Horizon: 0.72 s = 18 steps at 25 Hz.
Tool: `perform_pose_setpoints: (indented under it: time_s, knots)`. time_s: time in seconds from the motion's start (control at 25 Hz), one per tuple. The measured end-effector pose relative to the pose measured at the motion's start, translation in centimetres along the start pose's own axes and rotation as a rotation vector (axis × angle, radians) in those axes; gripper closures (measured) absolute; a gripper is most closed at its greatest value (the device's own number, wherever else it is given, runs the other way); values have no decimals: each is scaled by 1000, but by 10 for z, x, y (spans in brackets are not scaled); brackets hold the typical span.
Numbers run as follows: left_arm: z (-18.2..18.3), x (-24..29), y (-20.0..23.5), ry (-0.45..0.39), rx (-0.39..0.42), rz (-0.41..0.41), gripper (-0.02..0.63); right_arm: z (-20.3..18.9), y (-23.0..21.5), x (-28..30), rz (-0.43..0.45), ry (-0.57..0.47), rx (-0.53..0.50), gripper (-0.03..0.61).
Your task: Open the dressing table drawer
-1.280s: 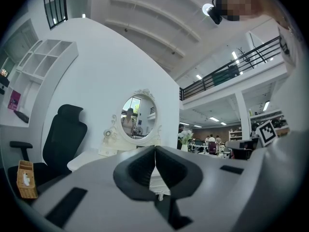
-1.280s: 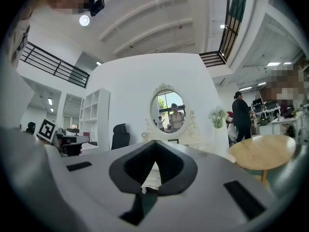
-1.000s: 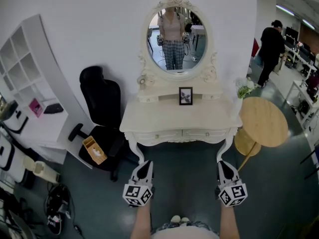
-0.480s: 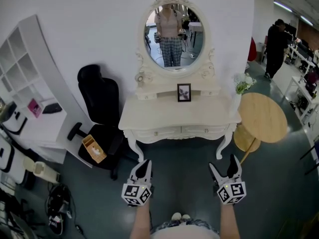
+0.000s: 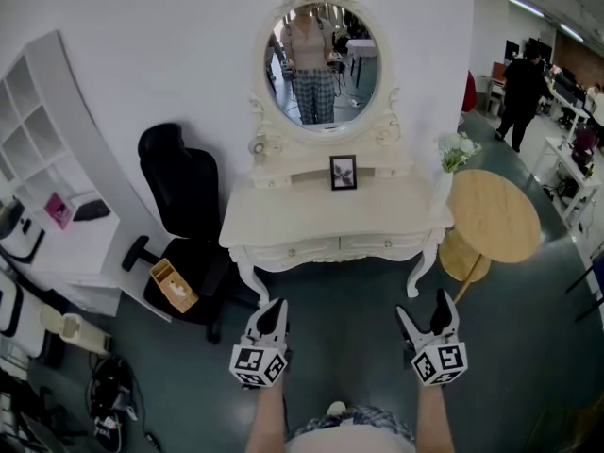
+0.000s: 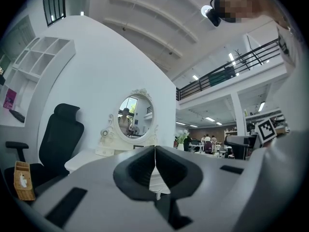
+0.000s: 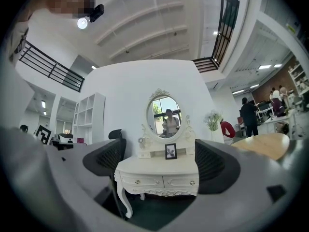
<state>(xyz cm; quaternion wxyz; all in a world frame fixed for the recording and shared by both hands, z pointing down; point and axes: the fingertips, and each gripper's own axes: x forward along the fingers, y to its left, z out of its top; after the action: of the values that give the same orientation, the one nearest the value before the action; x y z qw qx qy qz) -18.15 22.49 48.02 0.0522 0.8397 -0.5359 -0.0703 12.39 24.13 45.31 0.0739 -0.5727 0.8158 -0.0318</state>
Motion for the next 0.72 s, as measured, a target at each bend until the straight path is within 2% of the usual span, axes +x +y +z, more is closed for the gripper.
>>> perform_pose_setpoints:
  time_s: [0.36, 0.72]
  knots:
    - [-9, 22, 4, 23, 1, -38, 586, -9, -7, 7, -32, 4, 5, 106]
    - [-15, 68, 32, 33, 6, -25, 586, -15, -27, 63, -28, -6, 8, 106]
